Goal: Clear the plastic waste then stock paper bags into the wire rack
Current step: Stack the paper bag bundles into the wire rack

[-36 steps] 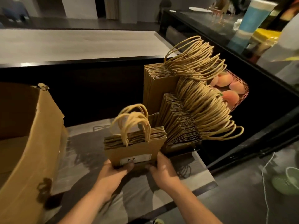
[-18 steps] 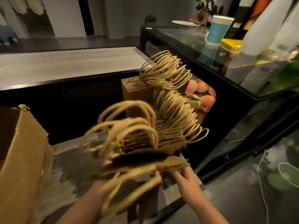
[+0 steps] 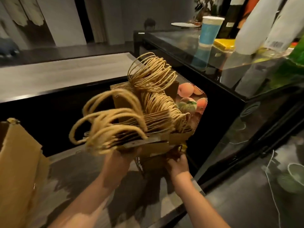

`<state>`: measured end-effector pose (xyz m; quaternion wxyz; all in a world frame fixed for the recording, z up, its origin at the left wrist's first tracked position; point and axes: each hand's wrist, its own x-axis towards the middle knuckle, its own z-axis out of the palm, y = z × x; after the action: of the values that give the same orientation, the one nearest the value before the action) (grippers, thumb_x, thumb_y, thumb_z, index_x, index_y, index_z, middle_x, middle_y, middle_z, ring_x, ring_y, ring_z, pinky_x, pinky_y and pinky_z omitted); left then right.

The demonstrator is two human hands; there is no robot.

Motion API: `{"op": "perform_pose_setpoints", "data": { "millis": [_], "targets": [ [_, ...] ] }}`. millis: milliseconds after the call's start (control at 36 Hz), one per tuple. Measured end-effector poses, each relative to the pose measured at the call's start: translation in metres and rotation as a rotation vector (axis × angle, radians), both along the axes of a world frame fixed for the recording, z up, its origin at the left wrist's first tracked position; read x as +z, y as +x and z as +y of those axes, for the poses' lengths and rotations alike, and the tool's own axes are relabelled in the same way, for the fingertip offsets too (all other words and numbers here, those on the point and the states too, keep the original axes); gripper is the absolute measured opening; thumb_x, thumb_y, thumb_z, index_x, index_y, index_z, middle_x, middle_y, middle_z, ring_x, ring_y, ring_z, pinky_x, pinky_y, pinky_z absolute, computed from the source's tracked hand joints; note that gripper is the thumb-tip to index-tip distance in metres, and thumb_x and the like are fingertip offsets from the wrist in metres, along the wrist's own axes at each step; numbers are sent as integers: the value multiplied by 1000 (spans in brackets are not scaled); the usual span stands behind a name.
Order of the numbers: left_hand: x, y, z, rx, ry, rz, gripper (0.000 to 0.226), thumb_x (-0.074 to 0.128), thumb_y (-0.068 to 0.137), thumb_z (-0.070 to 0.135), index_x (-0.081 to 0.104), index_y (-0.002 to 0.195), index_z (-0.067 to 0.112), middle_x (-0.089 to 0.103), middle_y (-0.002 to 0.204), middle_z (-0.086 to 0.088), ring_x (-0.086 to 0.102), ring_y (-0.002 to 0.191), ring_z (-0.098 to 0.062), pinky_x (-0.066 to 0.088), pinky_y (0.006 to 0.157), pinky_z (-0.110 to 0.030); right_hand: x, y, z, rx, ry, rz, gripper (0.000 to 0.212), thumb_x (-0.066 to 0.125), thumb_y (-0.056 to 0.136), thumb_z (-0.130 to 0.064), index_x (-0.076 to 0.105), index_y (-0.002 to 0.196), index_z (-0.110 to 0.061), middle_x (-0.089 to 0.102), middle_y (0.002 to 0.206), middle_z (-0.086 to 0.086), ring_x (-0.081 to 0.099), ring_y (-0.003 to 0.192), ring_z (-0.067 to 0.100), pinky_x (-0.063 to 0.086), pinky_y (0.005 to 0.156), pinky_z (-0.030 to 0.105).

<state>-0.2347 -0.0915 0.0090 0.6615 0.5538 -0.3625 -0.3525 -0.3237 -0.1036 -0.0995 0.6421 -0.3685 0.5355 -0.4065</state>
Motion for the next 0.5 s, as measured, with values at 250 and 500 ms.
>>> {"op": "perform_pose_setpoints", "data": {
  "millis": [250, 500],
  "targets": [
    [-47, 70, 67, 27, 280, 3, 33, 74, 77, -2, 70, 103, 17, 75, 96, -2, 69, 93, -24, 56, 82, -43, 10, -2, -5, -30, 206, -226, 22, 44, 99, 3, 59, 94, -13, 66, 97, 9, 62, 90, 22, 49, 84, 33],
    [-29, 79, 58, -106, 392, -98, 33, 73, 79, -1, 70, 104, 20, 74, 100, -1, 68, 97, -20, 55, 81, -35, 4, -1, -7, 78, 345, -295, 22, 36, 100, 2, 57, 96, -3, 67, 94, 15, 62, 91, 25, 44, 97, 41]
  ]
}}
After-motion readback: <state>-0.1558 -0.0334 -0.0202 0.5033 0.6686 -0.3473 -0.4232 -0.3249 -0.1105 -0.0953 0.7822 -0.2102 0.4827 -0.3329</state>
